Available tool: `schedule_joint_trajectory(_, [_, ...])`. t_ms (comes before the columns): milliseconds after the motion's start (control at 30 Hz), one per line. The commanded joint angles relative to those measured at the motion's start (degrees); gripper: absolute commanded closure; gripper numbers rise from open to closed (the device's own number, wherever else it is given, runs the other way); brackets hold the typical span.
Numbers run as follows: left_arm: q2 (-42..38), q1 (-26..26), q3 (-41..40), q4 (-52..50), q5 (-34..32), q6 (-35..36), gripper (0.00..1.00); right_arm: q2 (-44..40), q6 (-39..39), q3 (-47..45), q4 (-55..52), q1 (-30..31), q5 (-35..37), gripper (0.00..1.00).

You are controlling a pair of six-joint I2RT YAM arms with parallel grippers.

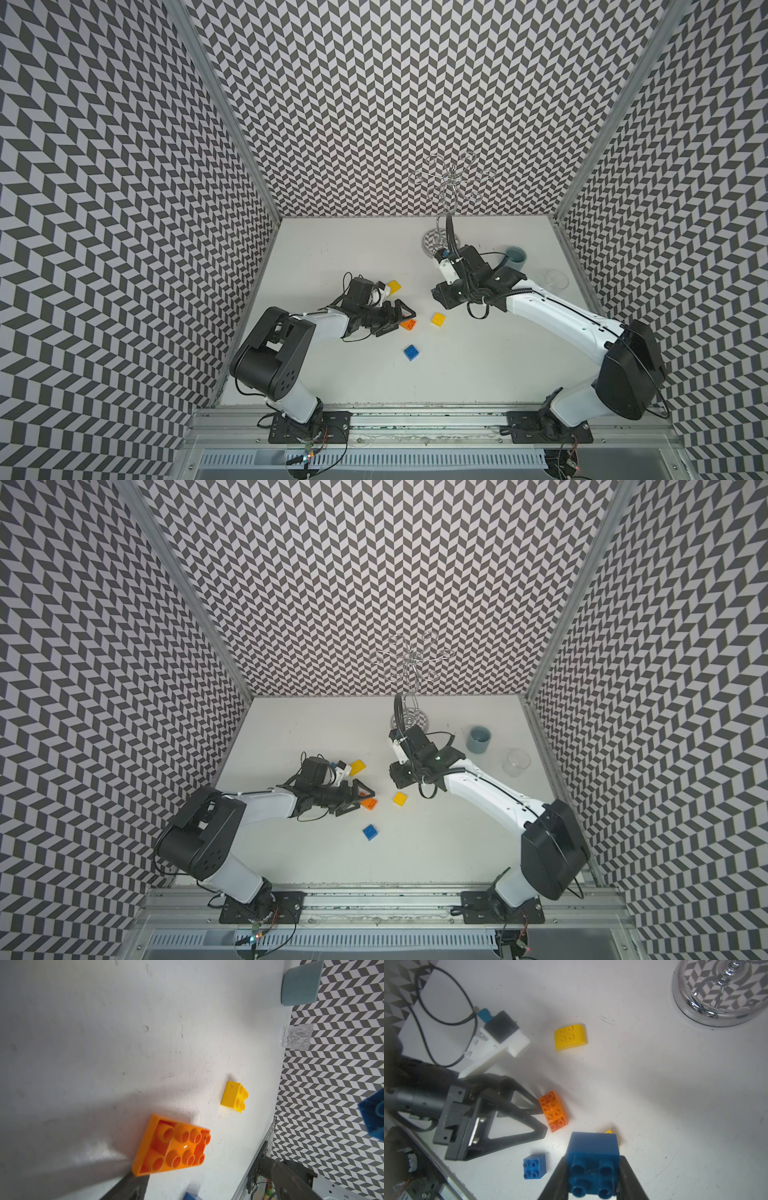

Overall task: Assemble the letter s with lego
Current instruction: Adjust the lego brick at the center of the board, then assemble the lego brick with the lego brick.

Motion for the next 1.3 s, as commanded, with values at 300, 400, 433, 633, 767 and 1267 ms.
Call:
schedule_joint_trajectory(300, [-17.2,7.04,-1.24,-15.8,-1.65,9.17,0.05,10.71,-6.28,6.87,-4.04,3.0,-9.08,0.68])
schedule_joint_trajectory(400, [-20.07,11.7,-1.86,-15.14,-3.77,9.74,0.05,12.78,-3.68,6.23,-3.6,4.64,-8.95,0.68])
schedule_joint_trajectory(433, [-19.98,12.66,-1.74,-14.48,-3.24,9.88,0.05,13.26,-3.31,6.07,-3.31,5.14,-9.23,0.68])
schedule_joint_trajectory(633, [-16.71,16.31,1.97,-14.52,-0.31,13.74,0.05,16.8,-3.38,7.45,-3.29,7.62,-8.91,0.68])
schedule_joint_trajectory(767, [-16.26,17.7,3.29,-16.29,-0.03,16.75,0.05,19.39,-4.27,9.1,-4.35,8.51,-7.59,0.69])
schedule_joint_trajectory(1267, [-15.8,20.47,2.71,-18.42,1.58,20.65,0.05,24.68,-5.23,14.12,-6.67,8.9,-3.74,0.69])
